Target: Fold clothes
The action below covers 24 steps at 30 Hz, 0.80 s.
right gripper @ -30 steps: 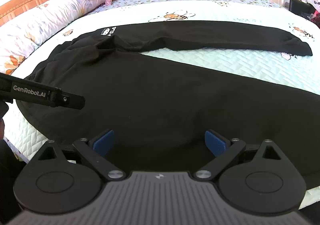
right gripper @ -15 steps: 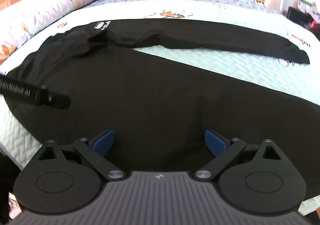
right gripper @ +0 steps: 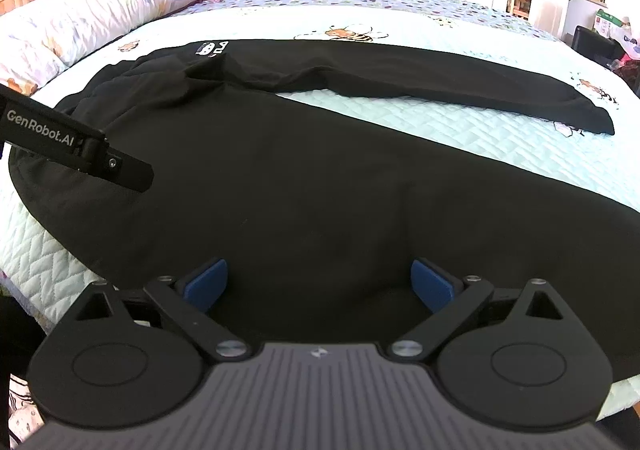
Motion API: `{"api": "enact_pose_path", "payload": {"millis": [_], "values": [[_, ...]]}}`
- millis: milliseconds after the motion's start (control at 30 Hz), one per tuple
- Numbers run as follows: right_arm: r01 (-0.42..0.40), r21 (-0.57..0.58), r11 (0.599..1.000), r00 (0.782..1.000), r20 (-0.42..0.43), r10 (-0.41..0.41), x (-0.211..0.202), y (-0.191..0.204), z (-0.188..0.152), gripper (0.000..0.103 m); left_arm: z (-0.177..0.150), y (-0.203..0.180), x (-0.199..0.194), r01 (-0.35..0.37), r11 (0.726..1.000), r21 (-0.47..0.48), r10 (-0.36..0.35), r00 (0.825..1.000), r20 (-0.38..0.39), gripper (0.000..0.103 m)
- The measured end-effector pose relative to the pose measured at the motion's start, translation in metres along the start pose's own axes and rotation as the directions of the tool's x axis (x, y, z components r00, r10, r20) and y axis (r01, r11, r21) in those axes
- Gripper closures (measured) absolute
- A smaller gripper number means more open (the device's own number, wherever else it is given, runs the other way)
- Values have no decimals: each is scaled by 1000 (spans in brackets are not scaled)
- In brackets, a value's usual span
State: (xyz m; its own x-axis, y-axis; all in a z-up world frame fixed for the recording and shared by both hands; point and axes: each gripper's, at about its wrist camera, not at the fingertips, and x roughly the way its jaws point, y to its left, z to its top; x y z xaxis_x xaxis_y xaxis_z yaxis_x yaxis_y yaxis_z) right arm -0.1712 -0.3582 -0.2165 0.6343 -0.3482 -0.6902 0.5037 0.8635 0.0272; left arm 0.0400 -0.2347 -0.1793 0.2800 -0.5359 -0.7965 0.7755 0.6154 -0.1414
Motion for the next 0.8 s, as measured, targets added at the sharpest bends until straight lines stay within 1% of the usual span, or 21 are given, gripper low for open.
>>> {"api": "enact_pose_path", "payload": {"millis": [67,100,167,233,267,333,367,467,500,567,600,667,733,800], "values": [[-8,4,1000,1000,0,8,-2,-1,3,5,2,18,-2,6,998,-66,-5,1000,9,34],[-12,9,1000,1000,5,12,-3,-2,5,5,2,27,-3,-2,995,-95,3,1000,13,34],[-17,23,1000,999,40,16,-6,-4,11,5,3,45,-1,-31,991,-131,33,999,18,34],[-25,27,999,998,63,23,-3,-4,21,5,-1,63,7,-64,984,-164,64,998,-1,34],[-33,27,999,997,68,31,1,-2,27,5,-4,70,10,-62,982,-179,63,998,0,34],[-59,22,998,995,82,57,13,4,41,5,-11,79,9,-24,980,-198,32,999,36,34],[-69,7,998,994,84,69,20,9,47,5,-13,78,8,-23,982,-188,33,998,47,34],[-98,-41,994,991,83,101,44,23,64,5,-16,65,7,-62,993,-103,66,997,38,34],[-95,-64,993,993,66,99,53,25,66,5,-17,63,6,-67,994,-87,70,997,35,34],[-69,-105,992,998,4,70,68,21,61,5,-22,63,2,-60,995,-80,63,997,35,34],[-63,-117,991,998,1,64,67,14,55,4,-25,63,0,-55,996,-74,57,998,38,34],[-70,-112,991,996,47,76,53,-11,38,4,-32,64,-6,-54,996,-66,57,997,44,34],[-32,-69,997,999,41,35,38,-32,28,4,-33,62,-11,-66,995,-72,69,997,45,34],[9,-22,1000,1000,30,-8,22,-51,23,4,-27,59,-17,-47,997,-63,52,996,77,34]]}}
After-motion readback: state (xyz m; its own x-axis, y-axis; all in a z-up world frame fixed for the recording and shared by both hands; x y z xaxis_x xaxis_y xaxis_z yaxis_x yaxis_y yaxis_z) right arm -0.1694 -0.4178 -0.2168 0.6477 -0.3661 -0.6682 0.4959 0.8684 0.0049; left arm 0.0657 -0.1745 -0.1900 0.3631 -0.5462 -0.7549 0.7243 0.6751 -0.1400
